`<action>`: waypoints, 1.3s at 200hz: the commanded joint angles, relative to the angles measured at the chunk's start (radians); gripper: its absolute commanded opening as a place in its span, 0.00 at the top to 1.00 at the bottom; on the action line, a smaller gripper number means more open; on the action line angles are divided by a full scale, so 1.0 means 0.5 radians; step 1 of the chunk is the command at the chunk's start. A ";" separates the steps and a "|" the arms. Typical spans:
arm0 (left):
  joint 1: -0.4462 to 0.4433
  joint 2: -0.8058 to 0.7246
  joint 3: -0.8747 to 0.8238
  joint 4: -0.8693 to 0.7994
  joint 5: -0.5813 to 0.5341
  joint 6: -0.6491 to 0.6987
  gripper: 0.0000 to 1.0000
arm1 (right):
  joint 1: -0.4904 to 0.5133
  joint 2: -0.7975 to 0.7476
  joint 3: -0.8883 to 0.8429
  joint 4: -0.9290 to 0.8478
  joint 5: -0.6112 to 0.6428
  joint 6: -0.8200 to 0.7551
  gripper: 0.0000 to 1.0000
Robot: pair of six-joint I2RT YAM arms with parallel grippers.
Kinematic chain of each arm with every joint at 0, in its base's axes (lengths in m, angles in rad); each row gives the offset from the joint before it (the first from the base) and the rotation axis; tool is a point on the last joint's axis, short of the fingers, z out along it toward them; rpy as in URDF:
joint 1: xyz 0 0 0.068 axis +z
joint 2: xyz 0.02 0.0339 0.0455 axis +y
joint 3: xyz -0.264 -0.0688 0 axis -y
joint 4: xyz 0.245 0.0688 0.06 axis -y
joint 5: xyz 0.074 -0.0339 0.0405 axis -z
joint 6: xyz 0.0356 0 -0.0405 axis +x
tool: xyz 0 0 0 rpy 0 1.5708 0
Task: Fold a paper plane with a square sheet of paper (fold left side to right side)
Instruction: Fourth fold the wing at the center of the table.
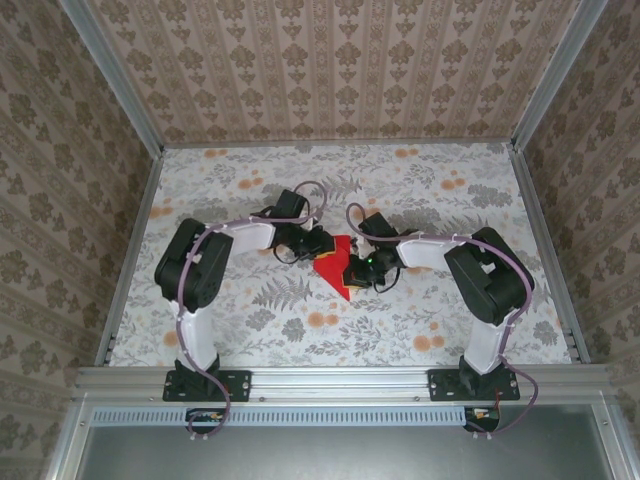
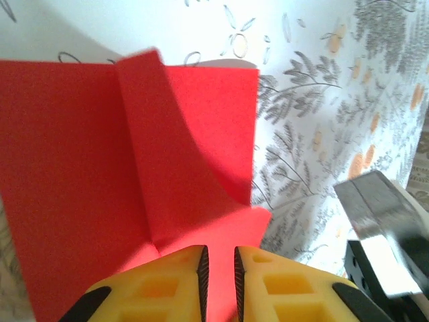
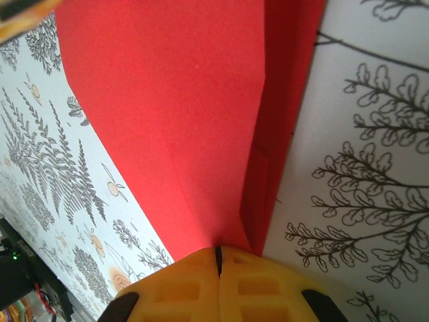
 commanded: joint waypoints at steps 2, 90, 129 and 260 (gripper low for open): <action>-0.009 -0.114 -0.122 0.085 0.088 0.027 0.83 | 0.016 0.113 -0.015 -0.307 0.221 -0.052 1.00; -0.139 0.027 -0.187 0.177 0.252 -0.052 0.90 | 0.037 0.146 0.037 -0.356 0.264 -0.070 1.00; -0.145 0.093 -0.163 0.138 0.226 -0.035 0.91 | 0.041 0.152 0.054 -0.396 0.290 -0.091 1.00; 0.037 0.293 0.243 -0.260 -0.120 0.232 0.94 | 0.045 0.160 0.067 -0.518 0.358 -0.178 1.00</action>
